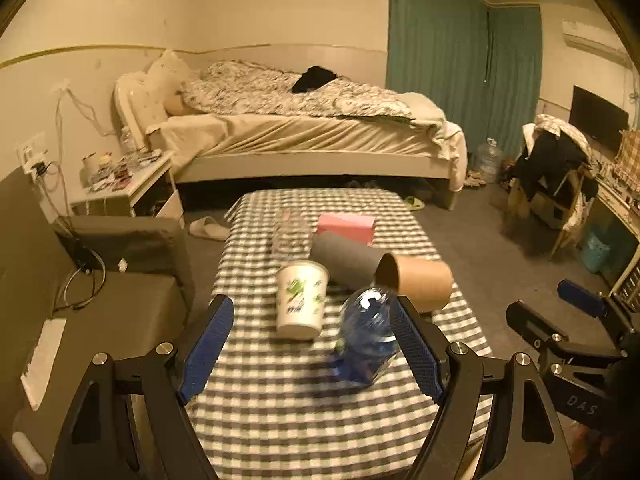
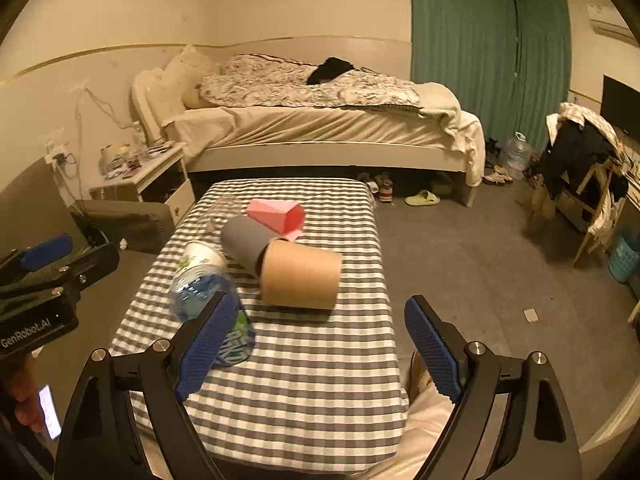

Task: Flip cup upside down
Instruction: 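Lower the bottle cap-down onto the table and open the left tool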

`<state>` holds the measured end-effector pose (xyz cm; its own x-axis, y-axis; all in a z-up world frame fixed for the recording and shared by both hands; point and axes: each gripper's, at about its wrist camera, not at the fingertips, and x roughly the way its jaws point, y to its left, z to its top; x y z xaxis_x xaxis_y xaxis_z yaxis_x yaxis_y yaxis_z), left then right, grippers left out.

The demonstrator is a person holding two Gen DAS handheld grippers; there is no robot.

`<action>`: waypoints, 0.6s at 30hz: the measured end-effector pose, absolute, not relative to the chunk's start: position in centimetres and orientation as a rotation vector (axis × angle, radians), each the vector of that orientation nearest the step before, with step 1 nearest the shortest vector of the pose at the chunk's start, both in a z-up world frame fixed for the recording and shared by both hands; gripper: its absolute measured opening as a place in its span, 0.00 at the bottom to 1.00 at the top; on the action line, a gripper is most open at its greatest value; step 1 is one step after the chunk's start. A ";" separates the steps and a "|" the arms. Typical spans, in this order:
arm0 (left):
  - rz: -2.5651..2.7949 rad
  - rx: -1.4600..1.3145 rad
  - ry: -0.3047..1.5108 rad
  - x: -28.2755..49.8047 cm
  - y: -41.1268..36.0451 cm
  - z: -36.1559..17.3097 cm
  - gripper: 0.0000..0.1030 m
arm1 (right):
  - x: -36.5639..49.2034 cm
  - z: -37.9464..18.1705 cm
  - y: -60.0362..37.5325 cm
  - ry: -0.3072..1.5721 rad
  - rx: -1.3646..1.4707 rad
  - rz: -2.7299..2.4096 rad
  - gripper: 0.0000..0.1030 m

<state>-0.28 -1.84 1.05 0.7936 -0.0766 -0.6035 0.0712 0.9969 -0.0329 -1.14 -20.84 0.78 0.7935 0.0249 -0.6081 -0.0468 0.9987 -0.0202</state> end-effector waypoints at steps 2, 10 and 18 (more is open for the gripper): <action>-0.052 -0.011 0.660 -0.5 -1.3 0.4 0.93 | -1.3 0.5 -20.3 0.657 -0.040 0.052 0.85; 0.024 0.000 0.685 -1.0 0.3 -1.1 0.94 | -0.7 -1.4 -19.2 0.704 -0.043 0.055 0.94; 0.044 -0.012 0.681 -0.9 0.9 -1.2 0.94 | 0.0 -2.1 -18.6 0.722 -0.061 0.045 1.00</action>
